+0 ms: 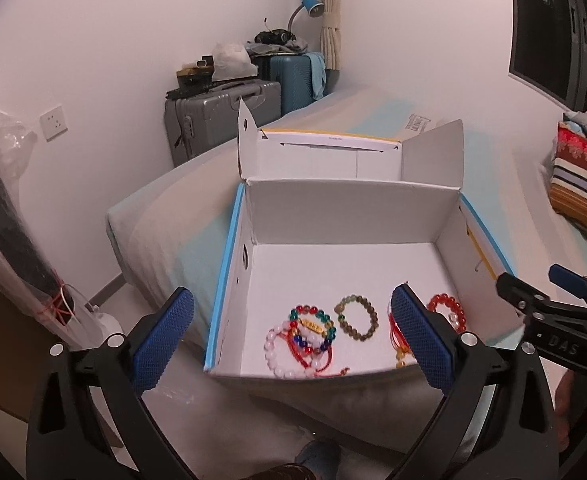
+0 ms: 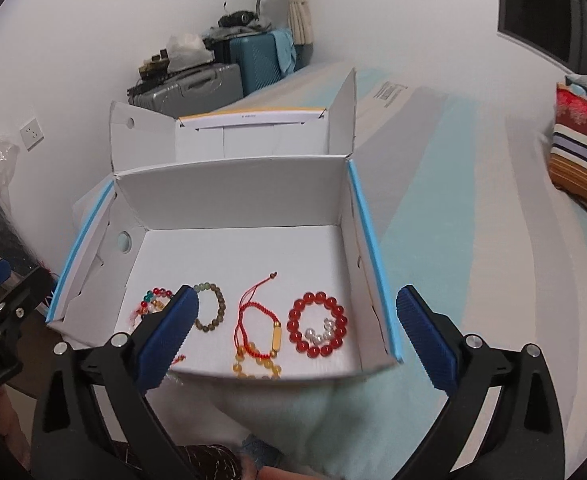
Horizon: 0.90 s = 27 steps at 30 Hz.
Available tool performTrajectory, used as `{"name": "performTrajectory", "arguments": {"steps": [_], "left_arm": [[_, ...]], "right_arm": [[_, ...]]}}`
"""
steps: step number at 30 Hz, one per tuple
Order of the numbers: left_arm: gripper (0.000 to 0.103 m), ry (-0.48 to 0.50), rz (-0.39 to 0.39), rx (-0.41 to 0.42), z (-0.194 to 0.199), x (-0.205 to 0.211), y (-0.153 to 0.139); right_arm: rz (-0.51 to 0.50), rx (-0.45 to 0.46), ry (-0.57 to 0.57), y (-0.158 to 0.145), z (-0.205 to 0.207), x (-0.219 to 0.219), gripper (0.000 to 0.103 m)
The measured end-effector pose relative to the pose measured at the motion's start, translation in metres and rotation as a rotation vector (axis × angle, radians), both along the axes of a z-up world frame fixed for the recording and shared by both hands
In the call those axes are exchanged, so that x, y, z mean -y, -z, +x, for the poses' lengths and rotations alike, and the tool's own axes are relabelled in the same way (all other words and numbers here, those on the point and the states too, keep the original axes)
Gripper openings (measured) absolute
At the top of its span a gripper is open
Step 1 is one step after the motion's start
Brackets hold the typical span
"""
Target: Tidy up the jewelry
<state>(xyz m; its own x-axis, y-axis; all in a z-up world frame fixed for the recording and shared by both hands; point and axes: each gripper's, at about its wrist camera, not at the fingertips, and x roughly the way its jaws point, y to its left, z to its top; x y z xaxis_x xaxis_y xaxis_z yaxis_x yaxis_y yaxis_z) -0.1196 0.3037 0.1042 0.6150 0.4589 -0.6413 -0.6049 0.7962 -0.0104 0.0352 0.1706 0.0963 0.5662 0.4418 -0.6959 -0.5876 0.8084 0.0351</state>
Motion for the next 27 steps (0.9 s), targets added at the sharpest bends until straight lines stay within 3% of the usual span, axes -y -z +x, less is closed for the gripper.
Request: {"name": "performTrajectory", "arguments": {"steps": [14, 27], "left_arm": [[0.097, 0.032, -0.013, -0.009, -0.034, 0.032, 0.019], [0.097, 0.044, -0.013, -0.031, -0.038, 0.036, 0.03]], "right_arm": [[0.013, 0.029, 0.055, 0.004, -0.045, 0.042, 0.095], [-0.028, 0.069, 0.061, 0.011, -0.058, 0.039, 0.095]]}}
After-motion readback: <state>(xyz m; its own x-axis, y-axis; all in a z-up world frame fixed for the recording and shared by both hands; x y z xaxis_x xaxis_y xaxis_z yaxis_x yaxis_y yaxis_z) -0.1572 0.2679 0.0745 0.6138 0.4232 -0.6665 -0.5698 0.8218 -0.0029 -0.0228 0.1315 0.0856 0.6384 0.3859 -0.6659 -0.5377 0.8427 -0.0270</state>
